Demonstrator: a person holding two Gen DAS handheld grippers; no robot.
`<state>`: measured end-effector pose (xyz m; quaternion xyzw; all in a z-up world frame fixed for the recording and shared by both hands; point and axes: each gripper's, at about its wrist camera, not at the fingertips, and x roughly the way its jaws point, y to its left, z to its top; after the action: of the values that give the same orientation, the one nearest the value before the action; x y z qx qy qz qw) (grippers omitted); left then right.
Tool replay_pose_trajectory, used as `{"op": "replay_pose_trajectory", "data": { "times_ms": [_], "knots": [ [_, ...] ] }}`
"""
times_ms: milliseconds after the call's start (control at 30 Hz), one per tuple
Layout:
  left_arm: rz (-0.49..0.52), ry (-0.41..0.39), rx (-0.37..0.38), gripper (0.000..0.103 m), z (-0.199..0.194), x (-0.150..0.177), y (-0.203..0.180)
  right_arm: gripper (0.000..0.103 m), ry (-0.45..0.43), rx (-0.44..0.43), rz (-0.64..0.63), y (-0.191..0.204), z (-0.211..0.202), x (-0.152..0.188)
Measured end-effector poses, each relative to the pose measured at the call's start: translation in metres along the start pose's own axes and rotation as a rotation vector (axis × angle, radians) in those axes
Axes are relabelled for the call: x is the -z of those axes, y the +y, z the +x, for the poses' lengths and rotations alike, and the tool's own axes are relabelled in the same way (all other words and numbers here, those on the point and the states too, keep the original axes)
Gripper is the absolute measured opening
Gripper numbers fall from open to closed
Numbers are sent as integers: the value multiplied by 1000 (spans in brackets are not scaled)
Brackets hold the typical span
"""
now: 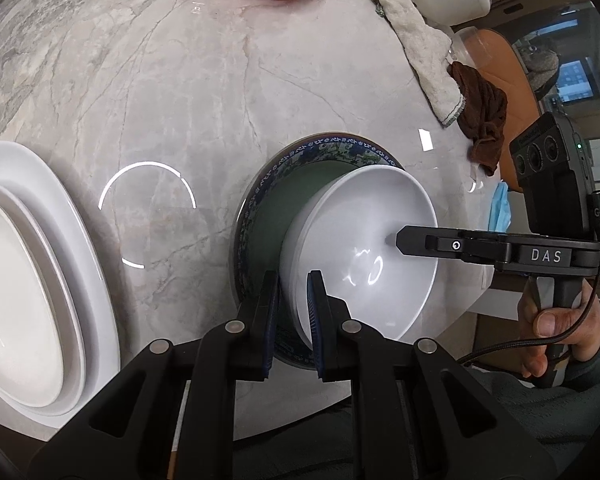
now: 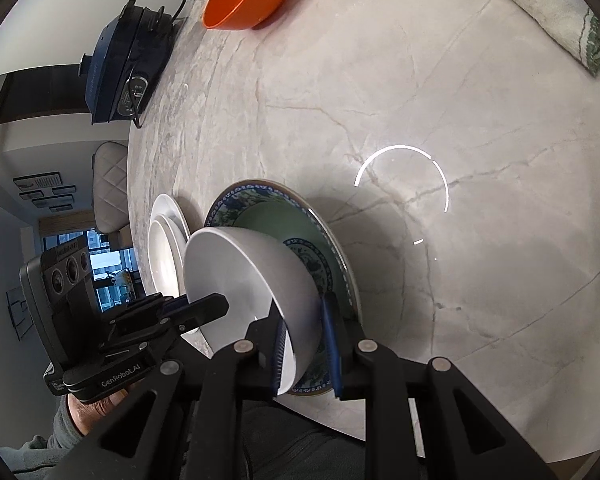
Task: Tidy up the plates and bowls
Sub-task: 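Carry the white bowl and lower it into the patterned bowl, then open both grippers and withdraw from the nested bowls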
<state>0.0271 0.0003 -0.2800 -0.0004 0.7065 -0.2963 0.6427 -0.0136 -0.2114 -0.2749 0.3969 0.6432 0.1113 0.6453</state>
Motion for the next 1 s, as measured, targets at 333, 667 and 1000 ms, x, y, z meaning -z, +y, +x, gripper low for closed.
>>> {"op": "replay_pose_trajectory", "data": {
  "times_ms": [333,667,1000],
  "knots": [
    [-10,11,-14,13,8,-4,3,21,-4,73,-65,11,1,1],
    [-15,8,-16,13,9,-7,6,21,-14,171,-136,22,3,2],
    [-13,14,-3,37,2,-6,3,22,-30,221,-167,32,-5,6]
  ]
}}
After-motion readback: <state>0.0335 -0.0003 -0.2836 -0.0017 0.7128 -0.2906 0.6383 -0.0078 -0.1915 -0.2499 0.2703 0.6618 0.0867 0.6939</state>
